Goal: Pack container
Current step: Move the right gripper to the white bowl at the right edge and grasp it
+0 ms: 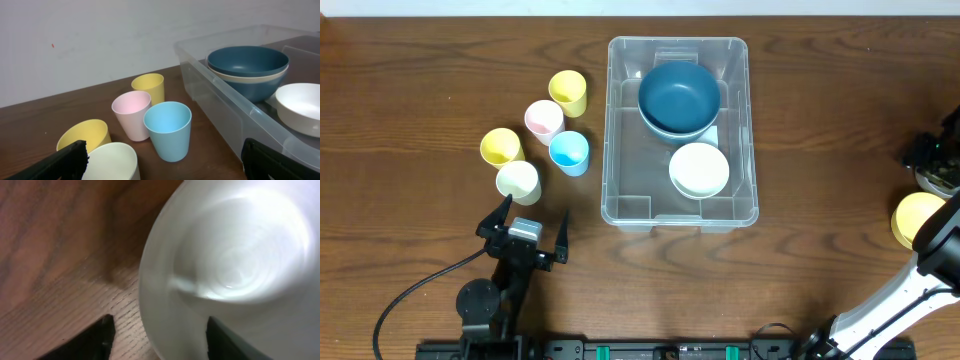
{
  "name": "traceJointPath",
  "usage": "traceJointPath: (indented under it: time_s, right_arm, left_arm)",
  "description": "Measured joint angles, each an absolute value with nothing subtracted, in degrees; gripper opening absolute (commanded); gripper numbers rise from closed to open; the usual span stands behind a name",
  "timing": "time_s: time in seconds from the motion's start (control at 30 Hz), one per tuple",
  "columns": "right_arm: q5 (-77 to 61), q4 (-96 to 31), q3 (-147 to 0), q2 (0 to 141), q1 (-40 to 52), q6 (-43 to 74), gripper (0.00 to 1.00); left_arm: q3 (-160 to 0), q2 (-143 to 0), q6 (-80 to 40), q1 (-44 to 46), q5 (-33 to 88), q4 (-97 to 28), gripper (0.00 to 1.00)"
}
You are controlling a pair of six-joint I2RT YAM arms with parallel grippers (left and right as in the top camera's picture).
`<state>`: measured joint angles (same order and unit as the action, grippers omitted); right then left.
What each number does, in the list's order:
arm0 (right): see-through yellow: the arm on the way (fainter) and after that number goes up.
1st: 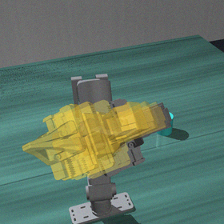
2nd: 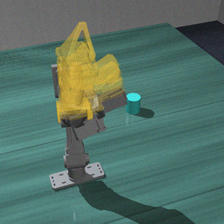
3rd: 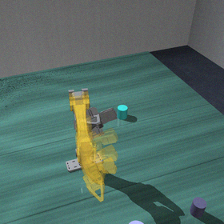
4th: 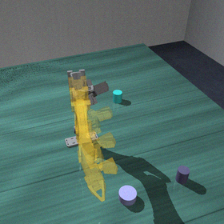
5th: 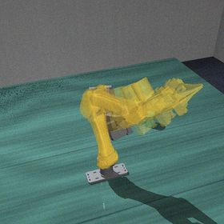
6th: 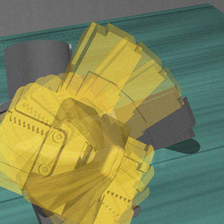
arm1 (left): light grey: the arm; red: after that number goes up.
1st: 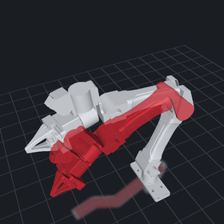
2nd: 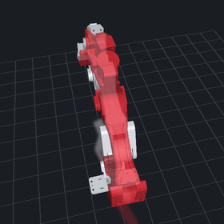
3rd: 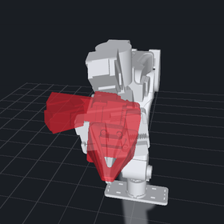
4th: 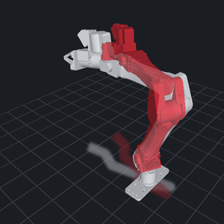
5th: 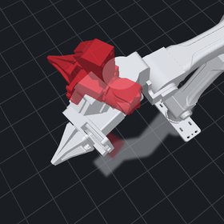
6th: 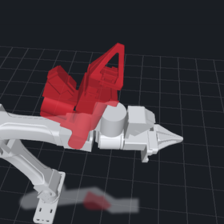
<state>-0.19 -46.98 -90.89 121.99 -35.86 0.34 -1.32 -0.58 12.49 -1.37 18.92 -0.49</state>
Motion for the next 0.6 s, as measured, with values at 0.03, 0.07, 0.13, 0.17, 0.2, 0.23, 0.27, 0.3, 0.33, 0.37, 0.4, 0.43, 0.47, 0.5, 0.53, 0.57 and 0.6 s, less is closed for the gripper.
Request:
traceJointPath:
  time_s: [0.03, 0.07, 0.13, 0.17, 0.2, 0.23, 0.27, 0.3, 0.33, 0.37, 0.4, 0.43, 0.47, 0.5, 0.53, 0.57, 0.6]
  right_arm:
    - [-0.1, -47.0, -90.9, 122.0, -35.9, 0.5, 0.40]
    - [0.1, -46.9, -90.9, 122.0, -35.9, 0.5, 0.38]
    - [0.4, -46.8, -90.9, 122.0, -35.9, 0.5, 0.26]
    - [0.7, -46.7, -90.9, 122.0, -35.9, 0.3, 0.18]
    - [0.9, -46.6, -90.9, 122.0, -35.9, 0.5, 0.10]
    - [0.9, -46.4, -90.9, 122.0, -35.9, 0.3, 0.03]
    - [1.1, -46.2, -90.9, 122.0, -35.9, 0.4, 0.01]
    - [1.7, -46.1, -90.9, 122.0, -35.9, 0.8, 0.01]
    - [2.0, -46.2, -90.9, 122.0, -35.9, 0.8, 0.01]
    - [2.2, -46.1, -91.0, 122.0, -35.9, 0.8, 0.01]
    - [2.3, -46.1, -91.0, 122.0, -35.9, 0.8, 0.01]
    - [2.5, -46.3, -91.1, 122.0, -35.8, 0.8, 0.01]
    - [2.6, -46.9, -91.4, 122.0, -35.7, 0.8, 0.01]
    - [2.6, -47.4, -91.8, 122.0, -35.7, 0.8, 0.01]
    - [2.5, -48.3, -92.5, 122.0, -35.7, 0.8, 0.01]
    - [2.0, -49.9, -93.7, 122.1, -35.7, 0.8, 0.01]
    - [1.3, -51.6, -95.2, 122.2, -35.6, 0.9, 0.01]
  left_arm:
    - [-1.3, -0.6, 12.5, -1.4, 18.9, -0.5, 0.98]
    - [-1.3, -0.6, 12.5, -1.4, 18.9, -0.5, 0.98]
    - [-1.3, -0.6, 12.5, -1.4, 18.9, -0.5, 0.98]
    - [-1.3, -0.6, 12.5, -1.4, 18.9, -0.5, 0.98]
    - [-1.3, -0.6, 12.5, -1.4, 18.9, -0.5, 0.98]
    - [-1.3, -0.6, 12.5, -1.4, 18.9, -0.5, 0.98]
    - [-1.3, -0.6, 12.5, -1.4, 18.9, -0.5, 0.98]
    - [-1.3, -0.6, 12.5, -1.4, 18.9, -0.5, 0.98]
    - [-1.3, -0.6, 12.5, -1.4, 18.9, -0.5, 0.98]
    - [-1.3, -0.6, 12.5, -1.4, 18.9, -0.5, 0.98]
    - [-1.3, -0.6, 12.5, -1.4, 18.9, -0.5, 0.98]
    - [-1.3, -0.6, 12.5, -1.4, 18.9, -0.5, 0.98]
    - [-1.3, -0.6, 12.5, -1.4, 18.9, -0.5, 0.98]
    - [-1.3, -0.6, 12.5, -1.4, 18.9, -0.5, 0.98]
    - [-1.3, -0.6, 12.5, -1.4, 18.9, -0.5, 0.98]
    - [-1.3, -0.6, 12.5, -1.4, 18.9, -0.5, 0.98]
    - [-1.3, -0.6, 12.5, -1.4, 18.9, -0.5, 0.98]
